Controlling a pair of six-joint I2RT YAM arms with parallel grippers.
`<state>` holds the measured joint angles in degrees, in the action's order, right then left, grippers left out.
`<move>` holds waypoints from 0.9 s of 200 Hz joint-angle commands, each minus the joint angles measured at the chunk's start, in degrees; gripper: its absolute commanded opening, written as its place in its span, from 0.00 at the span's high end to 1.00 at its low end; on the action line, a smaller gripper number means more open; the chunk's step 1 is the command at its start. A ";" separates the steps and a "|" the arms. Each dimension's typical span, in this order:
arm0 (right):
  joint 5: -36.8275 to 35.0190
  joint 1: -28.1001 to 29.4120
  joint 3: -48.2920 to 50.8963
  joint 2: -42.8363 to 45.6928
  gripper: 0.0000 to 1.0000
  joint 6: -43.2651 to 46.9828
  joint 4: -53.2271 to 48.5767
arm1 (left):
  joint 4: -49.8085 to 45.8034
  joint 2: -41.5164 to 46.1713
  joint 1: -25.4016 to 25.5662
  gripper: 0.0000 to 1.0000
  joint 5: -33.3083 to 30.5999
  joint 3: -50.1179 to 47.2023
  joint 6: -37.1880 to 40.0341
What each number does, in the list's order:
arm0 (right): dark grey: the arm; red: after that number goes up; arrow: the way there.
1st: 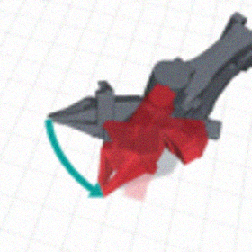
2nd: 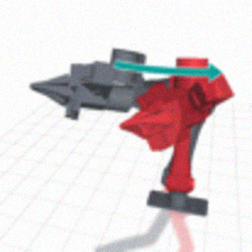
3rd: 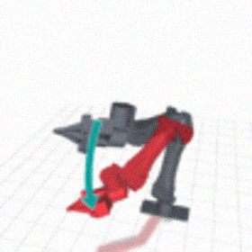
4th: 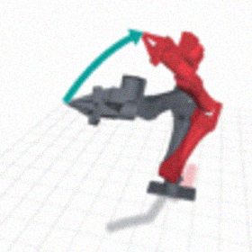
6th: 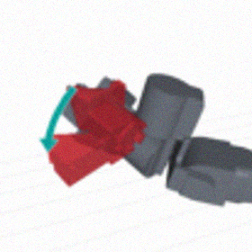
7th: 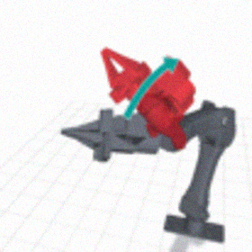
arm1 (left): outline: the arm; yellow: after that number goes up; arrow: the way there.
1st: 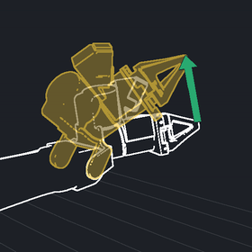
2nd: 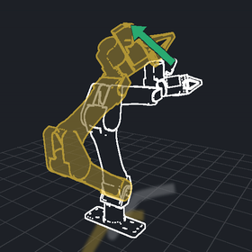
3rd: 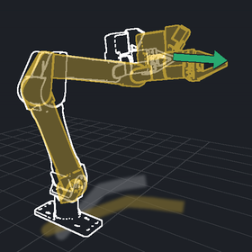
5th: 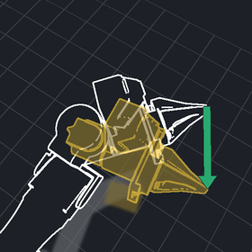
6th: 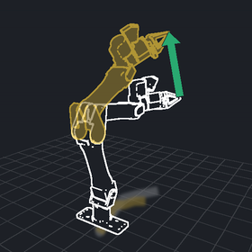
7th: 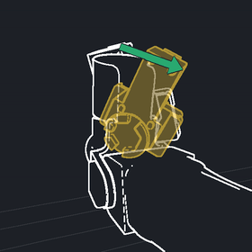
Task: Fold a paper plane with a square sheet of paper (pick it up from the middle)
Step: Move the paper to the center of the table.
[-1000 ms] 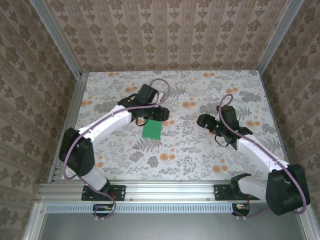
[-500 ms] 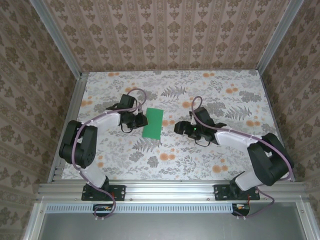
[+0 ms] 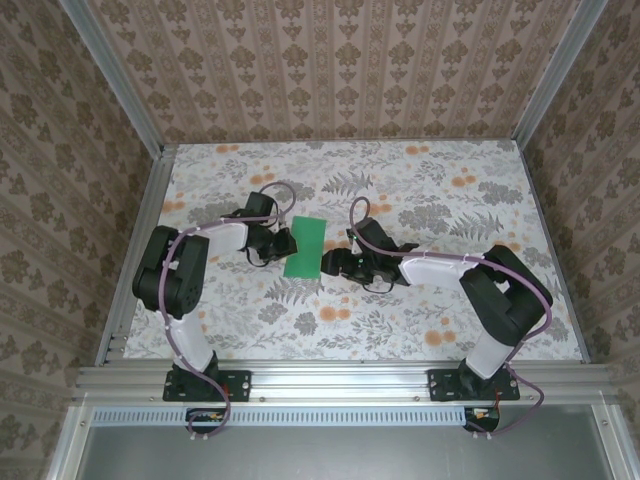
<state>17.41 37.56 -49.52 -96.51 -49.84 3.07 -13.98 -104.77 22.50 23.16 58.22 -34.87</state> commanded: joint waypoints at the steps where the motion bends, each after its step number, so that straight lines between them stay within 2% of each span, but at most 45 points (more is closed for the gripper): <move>1: -0.81 0.23 -1.15 -0.38 0.30 -3.00 -1.59 | -1.92 -0.61 1.15 0.85 -1.23 -0.87 -5.20; 29: -1.50 1.08 -0.76 -0.53 0.32 -6.44 -2.61 | -2.39 -0.18 3.30 0.85 -1.73 -3.03 -11.13; 66: -1.48 2.52 -0.25 -1.56 0.34 -8.98 -2.22 | -2.35 1.33 3.33 0.86 -2.56 -5.55 -15.88; 106: -0.42 2.53 -1.47 -4.59 0.38 -10.22 -0.42 | -3.61 2.81 3.30 0.86 -3.11 -6.11 -16.15; 139: 1.18 2.52 -2.65 -7.04 0.47 -10.68 4.69 | -3.25 2.21 3.29 0.86 -2.70 -6.28 -16.29; 180: 1.32 2.52 -5.65 -10.06 0.50 -10.19 2.10 | -3.04 1.68 3.34 0.86 -2.33 -6.26 -16.10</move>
<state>17.89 39.81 -52.66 -104.42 -59.42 5.82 -12.53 -101.89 25.47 22.50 53.87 -49.98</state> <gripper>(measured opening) 0.504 0.139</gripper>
